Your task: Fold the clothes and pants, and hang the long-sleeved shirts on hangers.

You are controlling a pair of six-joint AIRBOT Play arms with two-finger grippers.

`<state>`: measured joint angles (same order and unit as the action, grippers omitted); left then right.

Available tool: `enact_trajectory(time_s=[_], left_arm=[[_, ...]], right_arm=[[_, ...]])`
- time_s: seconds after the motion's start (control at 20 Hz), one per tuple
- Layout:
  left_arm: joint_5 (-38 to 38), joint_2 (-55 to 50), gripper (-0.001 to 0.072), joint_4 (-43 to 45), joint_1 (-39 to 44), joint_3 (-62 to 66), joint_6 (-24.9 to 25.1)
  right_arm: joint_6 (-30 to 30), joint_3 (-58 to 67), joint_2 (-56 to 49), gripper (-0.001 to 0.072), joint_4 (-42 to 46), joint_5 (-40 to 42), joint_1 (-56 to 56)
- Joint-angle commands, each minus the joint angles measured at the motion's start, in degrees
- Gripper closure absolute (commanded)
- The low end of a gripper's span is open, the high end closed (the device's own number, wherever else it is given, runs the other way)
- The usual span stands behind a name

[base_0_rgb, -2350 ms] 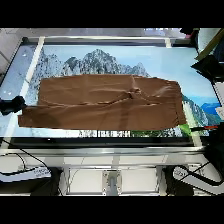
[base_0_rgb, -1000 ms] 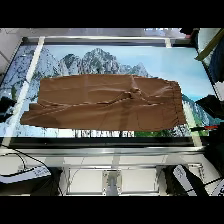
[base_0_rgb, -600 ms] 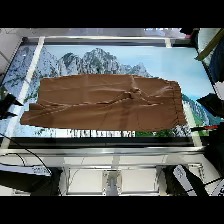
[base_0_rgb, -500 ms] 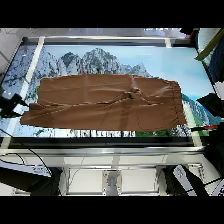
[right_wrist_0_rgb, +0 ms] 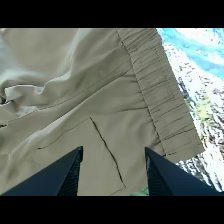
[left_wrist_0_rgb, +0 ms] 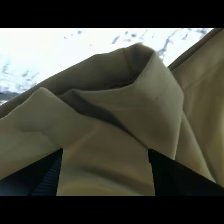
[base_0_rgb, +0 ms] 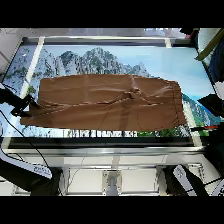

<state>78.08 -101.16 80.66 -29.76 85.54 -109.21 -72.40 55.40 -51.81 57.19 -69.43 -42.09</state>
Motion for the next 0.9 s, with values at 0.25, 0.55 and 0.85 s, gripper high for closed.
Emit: enact_trajectory(time_s=[0.25, 0.55, 0.85], left_arm=[[-0.3, -1.8, 0.0132, 0.5, 0.2, 0.6, -3.1], [0.6, -3.5, 0.0184, 0.5, 0.5, 0.6, -3.1], [1.1, -3.0, 0.0696, 0.4, 0.5, 0.6, -0.9]], right_arm=[[0.2, 0.0, 0.0, 0.0263, 0.6, 0.3, 0.0], [0.1, 0.0, 0.0, 0.0263, 0.7, 1.6, 0.0], [0.1, 0.0, 0.0, 0.0263, 0.7, 1.6, 0.0]])
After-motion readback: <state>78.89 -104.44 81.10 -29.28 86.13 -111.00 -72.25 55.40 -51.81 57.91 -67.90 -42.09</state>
